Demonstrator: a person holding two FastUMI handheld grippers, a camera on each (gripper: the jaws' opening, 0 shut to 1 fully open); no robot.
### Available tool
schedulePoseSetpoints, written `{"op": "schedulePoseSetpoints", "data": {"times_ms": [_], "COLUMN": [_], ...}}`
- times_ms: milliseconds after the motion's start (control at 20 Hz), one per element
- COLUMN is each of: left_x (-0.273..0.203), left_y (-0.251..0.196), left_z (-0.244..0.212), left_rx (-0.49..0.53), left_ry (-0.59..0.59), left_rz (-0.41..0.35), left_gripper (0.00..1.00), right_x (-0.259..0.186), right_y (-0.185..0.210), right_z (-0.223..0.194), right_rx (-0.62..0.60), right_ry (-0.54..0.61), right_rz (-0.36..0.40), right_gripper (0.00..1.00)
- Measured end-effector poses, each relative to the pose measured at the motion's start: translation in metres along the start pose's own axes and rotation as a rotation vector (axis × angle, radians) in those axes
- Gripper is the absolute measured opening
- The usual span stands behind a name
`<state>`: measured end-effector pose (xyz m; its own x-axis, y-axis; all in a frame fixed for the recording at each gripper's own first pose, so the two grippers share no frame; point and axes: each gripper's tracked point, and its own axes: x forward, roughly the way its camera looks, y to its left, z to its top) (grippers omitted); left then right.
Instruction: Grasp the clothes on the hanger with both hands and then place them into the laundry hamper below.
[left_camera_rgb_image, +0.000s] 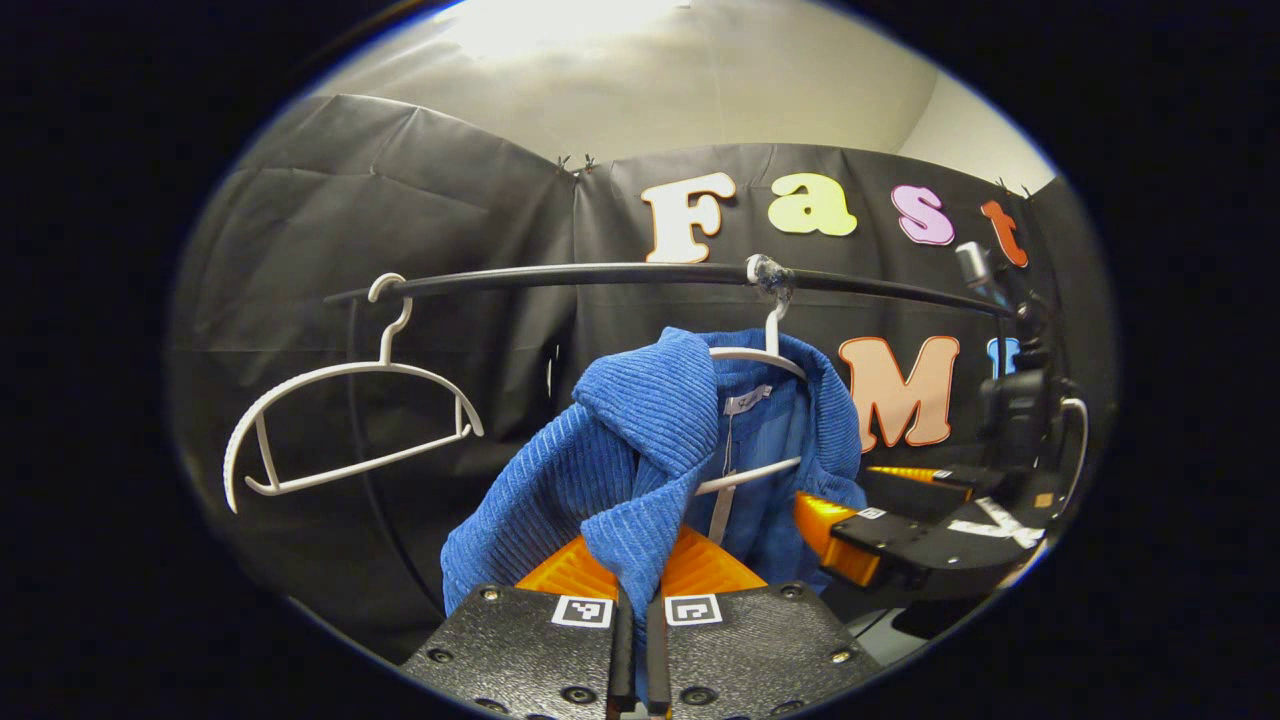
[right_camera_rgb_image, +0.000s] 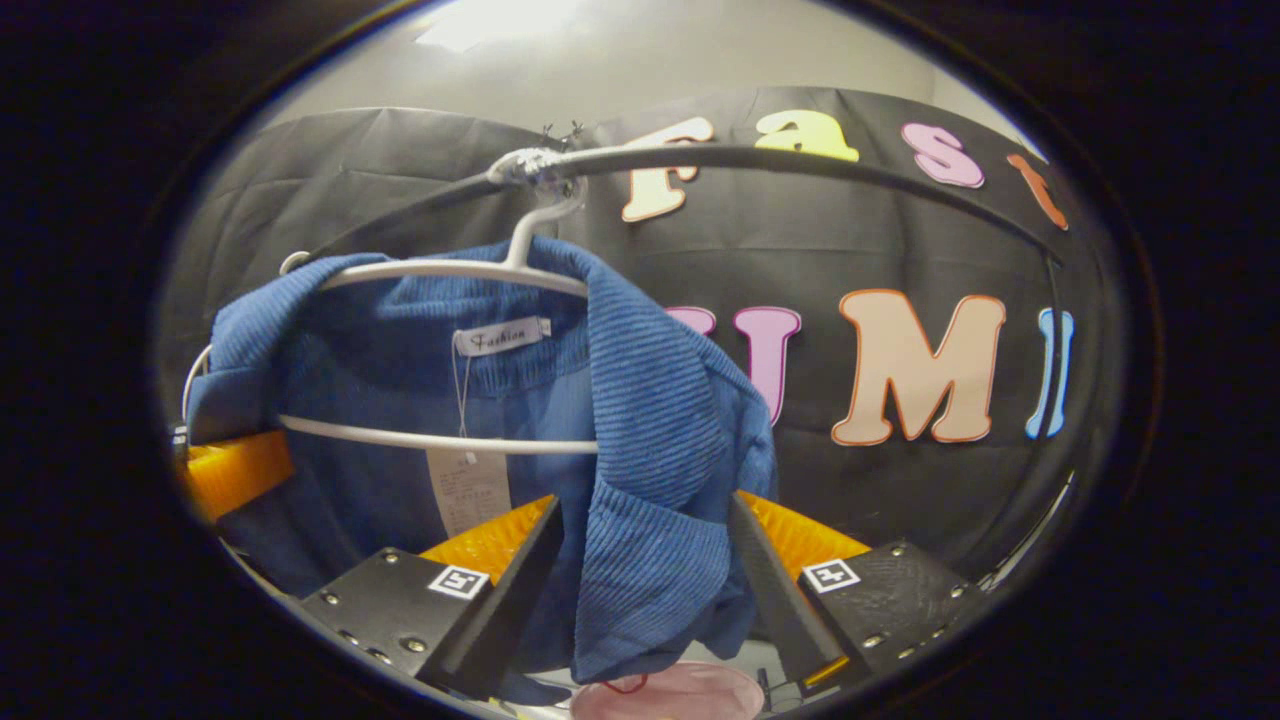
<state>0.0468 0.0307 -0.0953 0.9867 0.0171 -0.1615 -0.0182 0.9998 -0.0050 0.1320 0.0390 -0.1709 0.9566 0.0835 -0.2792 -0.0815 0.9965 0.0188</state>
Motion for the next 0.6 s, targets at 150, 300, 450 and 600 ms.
{"op": "schedulePoseSetpoints", "data": {"times_ms": [150,300,450,600], "left_x": [0.0,0.0,-0.001,-0.005], "left_y": [0.001,0.002,0.003,0.002], "left_z": [0.0,0.0,0.001,0.004], "left_rx": [-0.009,-0.003,0.008,-0.022], "left_ry": [0.003,0.004,0.006,0.014], "left_rz": [0.003,0.003,-0.005,-0.032], "left_gripper": [0.05,0.03,0.05,0.05], "right_x": [0.018,0.021,0.024,0.021], "right_y": [-0.002,-0.004,-0.013,-0.026], "right_z": [-0.006,-0.012,-0.009,-0.004], "right_rx": [0.045,0.037,0.019,0.002], "right_ry": [0.018,0.042,0.05,0.044], "right_rz": [-0.015,-0.02,-0.052,-0.079], "right_gripper": [0.98,0.7,0.17,0.1]}}
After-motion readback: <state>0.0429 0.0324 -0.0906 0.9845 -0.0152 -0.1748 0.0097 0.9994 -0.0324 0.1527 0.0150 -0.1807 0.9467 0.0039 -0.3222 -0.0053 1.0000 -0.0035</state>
